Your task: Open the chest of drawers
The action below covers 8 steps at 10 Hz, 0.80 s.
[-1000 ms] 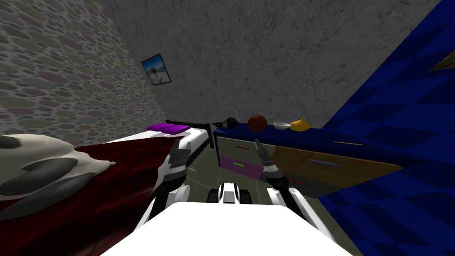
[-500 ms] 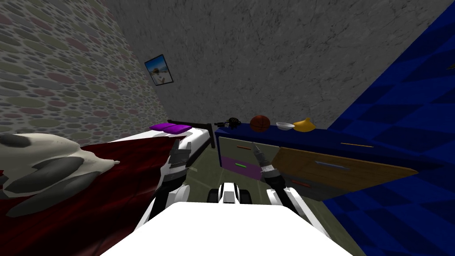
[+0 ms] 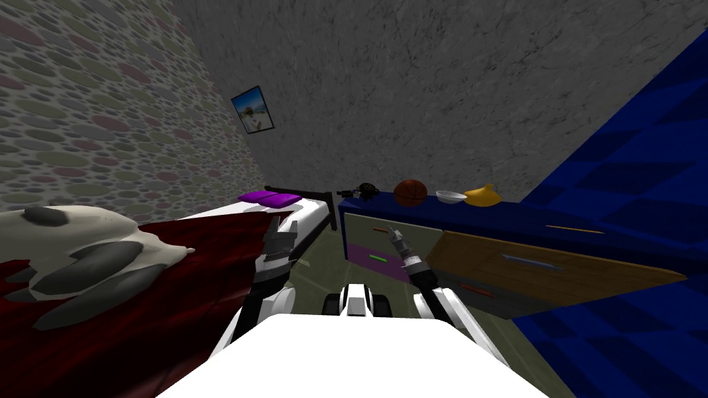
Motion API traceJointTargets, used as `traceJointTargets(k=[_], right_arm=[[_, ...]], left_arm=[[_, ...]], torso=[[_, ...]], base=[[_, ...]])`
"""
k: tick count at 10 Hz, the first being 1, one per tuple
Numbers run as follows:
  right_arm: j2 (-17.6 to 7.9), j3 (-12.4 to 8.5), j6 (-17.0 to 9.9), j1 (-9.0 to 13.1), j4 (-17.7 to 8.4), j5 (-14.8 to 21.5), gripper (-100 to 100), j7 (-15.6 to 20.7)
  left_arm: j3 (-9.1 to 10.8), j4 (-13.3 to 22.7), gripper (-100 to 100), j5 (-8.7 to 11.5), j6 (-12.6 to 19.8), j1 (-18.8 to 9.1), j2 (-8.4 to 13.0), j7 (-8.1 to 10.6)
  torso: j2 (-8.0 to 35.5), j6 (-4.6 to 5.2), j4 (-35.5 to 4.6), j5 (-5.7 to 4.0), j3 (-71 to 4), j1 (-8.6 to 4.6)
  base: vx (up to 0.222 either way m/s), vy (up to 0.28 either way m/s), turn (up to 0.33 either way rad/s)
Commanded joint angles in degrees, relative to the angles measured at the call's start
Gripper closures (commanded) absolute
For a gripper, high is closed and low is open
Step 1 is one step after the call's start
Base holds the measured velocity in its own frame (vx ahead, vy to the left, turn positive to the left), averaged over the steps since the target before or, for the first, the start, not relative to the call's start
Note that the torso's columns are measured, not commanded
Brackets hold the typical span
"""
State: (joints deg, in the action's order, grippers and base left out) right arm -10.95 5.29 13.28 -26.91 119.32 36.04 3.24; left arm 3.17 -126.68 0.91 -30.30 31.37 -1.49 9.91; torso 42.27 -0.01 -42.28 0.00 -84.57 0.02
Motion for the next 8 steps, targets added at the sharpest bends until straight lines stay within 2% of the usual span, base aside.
traceJointTargets(k=[1,2,3,5,6,7,8], right_arm=[[-0.32,0.25,-3.30,0.35,-2.48,4.59,-100,1.33],[-0.32,0.25,-3.30,0.35,-2.48,6.27,-100,1.33],[-0.70,0.41,-5.31,0.83,-4.22,7.96,-100,2.09],[-0.70,0.41,-5.64,0.83,-4.22,10.29,-100,2.09],[-1.12,0.57,-8.03,1.33,-6.02,12.52,-100,2.86],[-1.12,0.57,-8.03,1.33,-6.02,14.06,-100,2.86],[-1.56,0.73,-10.37,1.85,-7.89,16.02,-100,3.65]], left_arm=[[0.00,0.00,0,0.00,0.00,0.00,0.00,0.00],[0.00,0.00,0,0.00,0.00,0.00,0.00,0.00],[0.00,0.00,0,0.00,0.00,0.00,0.00,0.00],[0.00,0.00,0,0.00,0.00,0.00,0.00,0.00],[0.01,0.00,0,0.00,0.00,0.00,0.00,0.00],[0.00,0.00,0,0.00,0.00,0.00,0.00,0.00],[0.00,0.00,0,0.00,0.00,0.00,0.00,0.00]], torso=[[0.01,0.02,0.00,0.00,0.00,-0.05],[0.00,0.01,0.00,0.00,0.00,0.00],[0.02,0.01,-0.01,0.00,0.01,-0.03],[0.02,0.01,-0.01,0.00,0.01,-0.04],[0.05,0.01,-0.01,-0.04,0.03,-0.15],[0.02,0.00,0.00,-0.02,0.01,-0.04],[0.00,0.02,0.00,0.01,0.00,-0.01]], base=[[0.018,0.059,0.042],[0.015,0.050,0.020],[0.020,0.067,0.053],[0.008,0.035,0.007],[0.008,0.036,0.055],[0.013,0.041,0.025],[0.021,0.059,0.049]])
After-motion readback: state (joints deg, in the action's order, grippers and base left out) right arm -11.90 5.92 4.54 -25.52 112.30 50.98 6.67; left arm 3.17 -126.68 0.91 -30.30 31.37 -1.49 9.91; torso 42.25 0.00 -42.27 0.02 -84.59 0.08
